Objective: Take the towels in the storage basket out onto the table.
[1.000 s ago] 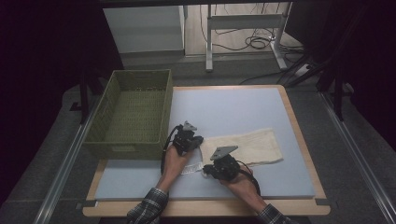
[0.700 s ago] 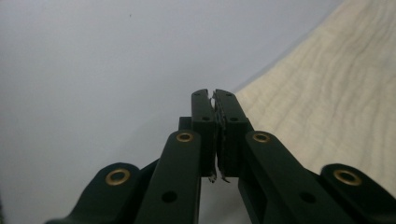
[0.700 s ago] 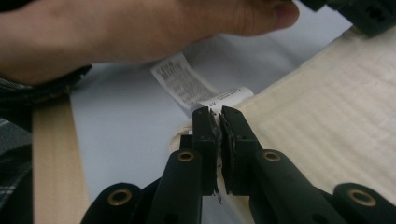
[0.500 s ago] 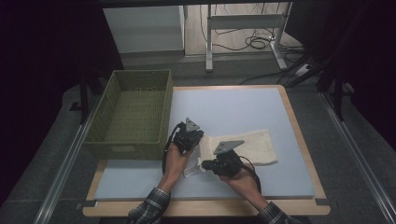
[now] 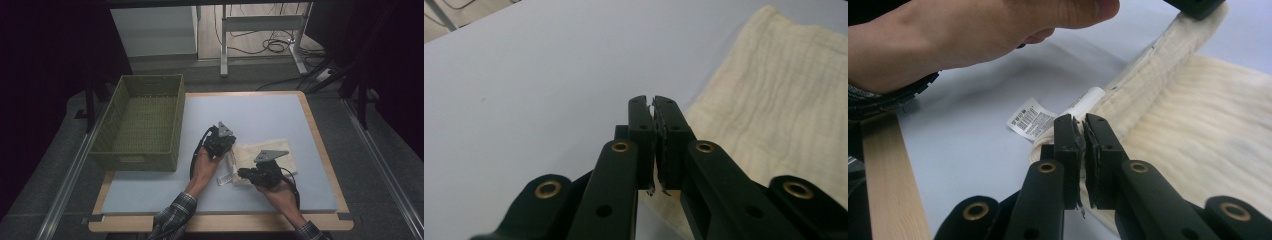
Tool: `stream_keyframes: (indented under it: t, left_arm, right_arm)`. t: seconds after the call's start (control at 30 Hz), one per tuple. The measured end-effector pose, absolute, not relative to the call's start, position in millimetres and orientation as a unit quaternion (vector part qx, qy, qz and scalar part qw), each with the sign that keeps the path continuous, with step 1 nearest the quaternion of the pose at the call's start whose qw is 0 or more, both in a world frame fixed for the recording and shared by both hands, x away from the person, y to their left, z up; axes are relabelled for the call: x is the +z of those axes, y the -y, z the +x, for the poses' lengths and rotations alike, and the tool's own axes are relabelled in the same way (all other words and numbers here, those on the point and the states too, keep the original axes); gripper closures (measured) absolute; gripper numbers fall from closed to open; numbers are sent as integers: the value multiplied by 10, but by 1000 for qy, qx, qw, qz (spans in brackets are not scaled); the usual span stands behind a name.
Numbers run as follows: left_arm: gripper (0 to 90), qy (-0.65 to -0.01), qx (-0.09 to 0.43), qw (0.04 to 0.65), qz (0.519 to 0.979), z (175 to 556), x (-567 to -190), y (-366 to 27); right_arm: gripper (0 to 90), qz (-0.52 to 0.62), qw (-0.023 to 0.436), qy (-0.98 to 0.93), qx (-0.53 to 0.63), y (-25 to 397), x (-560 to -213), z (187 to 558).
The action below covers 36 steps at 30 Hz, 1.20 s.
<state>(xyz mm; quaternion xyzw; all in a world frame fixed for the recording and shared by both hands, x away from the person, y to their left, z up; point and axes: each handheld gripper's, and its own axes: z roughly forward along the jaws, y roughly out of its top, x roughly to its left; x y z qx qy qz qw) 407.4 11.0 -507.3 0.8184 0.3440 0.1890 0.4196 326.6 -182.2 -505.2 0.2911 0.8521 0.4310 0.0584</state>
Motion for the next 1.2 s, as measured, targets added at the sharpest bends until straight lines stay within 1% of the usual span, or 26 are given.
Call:
stream_keyframes:
  t: [0.4,0.57,0.7,0.93,1.2]
  left_arm:
    - [871,-299,177,435,831,4218,-5032,402]
    - [870,-291,162,443,832,4297,-5021,615]
    - [870,-280,161,441,837,4335,-4998,780]
    - [868,-267,160,440,842,4399,-4975,1038]
    - [867,-259,158,428,851,4466,-5002,1259]
  right_arm:
    - [847,332,84,-831,438,2354,-5061,3226]
    - [847,355,97,-819,441,2613,-5045,3221]
    - [847,369,107,-812,439,2810,-5025,3220]
    - [847,389,118,-802,437,3043,-5014,3219]
    - [844,400,129,-798,432,3165,-5050,3227]
